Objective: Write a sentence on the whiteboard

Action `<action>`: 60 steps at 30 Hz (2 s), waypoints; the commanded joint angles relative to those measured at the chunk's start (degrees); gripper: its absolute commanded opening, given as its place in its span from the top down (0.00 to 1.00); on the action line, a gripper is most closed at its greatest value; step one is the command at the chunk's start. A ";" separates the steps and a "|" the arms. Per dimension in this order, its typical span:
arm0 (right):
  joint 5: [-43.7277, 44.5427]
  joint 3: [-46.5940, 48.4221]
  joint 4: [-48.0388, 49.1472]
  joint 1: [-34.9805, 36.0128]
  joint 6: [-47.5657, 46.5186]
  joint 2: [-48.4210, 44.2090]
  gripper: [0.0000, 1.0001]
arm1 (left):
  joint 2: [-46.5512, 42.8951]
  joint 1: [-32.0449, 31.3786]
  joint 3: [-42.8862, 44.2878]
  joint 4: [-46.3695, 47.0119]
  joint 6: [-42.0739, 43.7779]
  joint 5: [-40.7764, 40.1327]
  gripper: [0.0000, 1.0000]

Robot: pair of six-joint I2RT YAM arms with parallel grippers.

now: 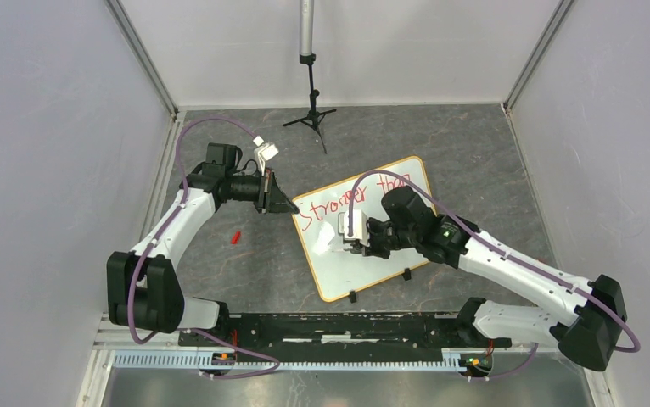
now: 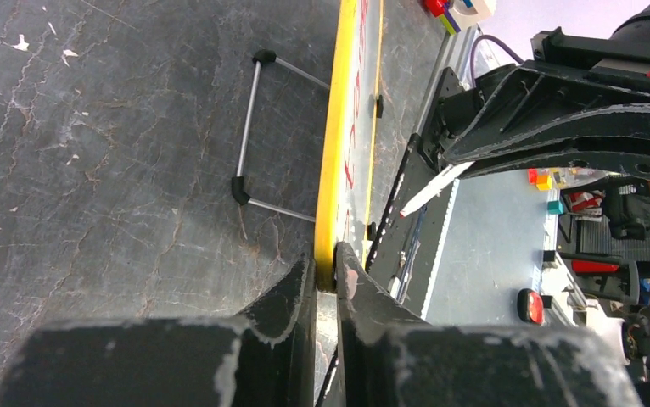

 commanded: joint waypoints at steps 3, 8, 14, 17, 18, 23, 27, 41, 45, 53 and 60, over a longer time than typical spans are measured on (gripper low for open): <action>5.08 -0.66 4.58 2.15 1.02 -0.25 1.00 | 0.34 0.11 0.83 2.04 -0.45 -0.60 0.92; 7.83 -0.71 6.11 4.26 1.44 0.49 1.00 | 0.39 0.12 0.75 2.04 -0.51 -0.69 0.97; 12.47 -0.03 7.34 6.09 2.20 1.78 1.00 | 0.40 0.12 0.84 2.03 -0.57 -0.78 0.98; 15.80 0.52 6.87 7.11 2.29 2.44 1.00 | 0.25 0.09 0.84 2.04 -0.68 -1.00 0.98; 16.48 0.64 6.77 7.34 2.30 2.52 1.00 | 0.27 0.12 0.84 2.04 -0.63 -1.12 0.98; 18.49 0.97 6.37 8.00 1.95 3.07 1.00 | 0.36 0.12 0.93 2.00 -0.66 -1.21 0.97; 19.42 0.45 5.48 8.54 1.13 3.77 1.00 | 0.41 0.12 1.01 2.04 -0.68 -1.31 0.97; 16.94 -5.72 2.35 10.16 -1.40 2.55 1.00 | 0.54 0.12 1.15 2.04 -0.71 -1.66 0.97; 16.79 -7.00 1.15 11.25 -2.36 2.90 1.00 | 0.88 0.12 1.19 2.04 -0.70 -1.70 0.98; 17.31 -5.24 1.38 11.79 -2.21 2.77 1.00 | 1.01 0.12 1.38 2.04 -0.87 -1.64 0.98; 20.31 -2.63 3.22 11.79 -1.48 2.78 1.00 | 0.91 0.12 1.45 1.78 -0.80 -1.75 0.97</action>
